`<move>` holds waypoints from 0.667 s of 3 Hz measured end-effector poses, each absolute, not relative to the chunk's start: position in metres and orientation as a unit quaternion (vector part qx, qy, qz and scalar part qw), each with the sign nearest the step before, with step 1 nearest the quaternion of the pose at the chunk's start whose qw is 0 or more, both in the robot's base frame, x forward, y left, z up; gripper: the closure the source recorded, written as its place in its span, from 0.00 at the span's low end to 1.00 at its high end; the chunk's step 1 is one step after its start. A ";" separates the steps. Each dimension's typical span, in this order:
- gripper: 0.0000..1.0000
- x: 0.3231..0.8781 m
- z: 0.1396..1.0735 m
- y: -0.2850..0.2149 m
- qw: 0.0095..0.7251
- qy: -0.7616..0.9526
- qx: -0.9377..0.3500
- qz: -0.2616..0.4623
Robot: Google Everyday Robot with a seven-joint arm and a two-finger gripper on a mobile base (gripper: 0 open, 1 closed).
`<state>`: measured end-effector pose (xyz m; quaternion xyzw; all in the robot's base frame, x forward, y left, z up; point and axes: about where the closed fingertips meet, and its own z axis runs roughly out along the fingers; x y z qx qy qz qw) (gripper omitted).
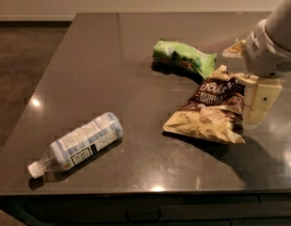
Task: Move brown chip bag near blue plastic bottle
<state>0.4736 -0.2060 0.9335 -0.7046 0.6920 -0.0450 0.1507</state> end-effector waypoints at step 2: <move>0.00 0.461 0.909 -0.198 0.090 0.561 -0.823 -0.020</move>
Offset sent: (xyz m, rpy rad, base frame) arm -0.0276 0.0053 -0.0361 -0.1596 0.1709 0.5670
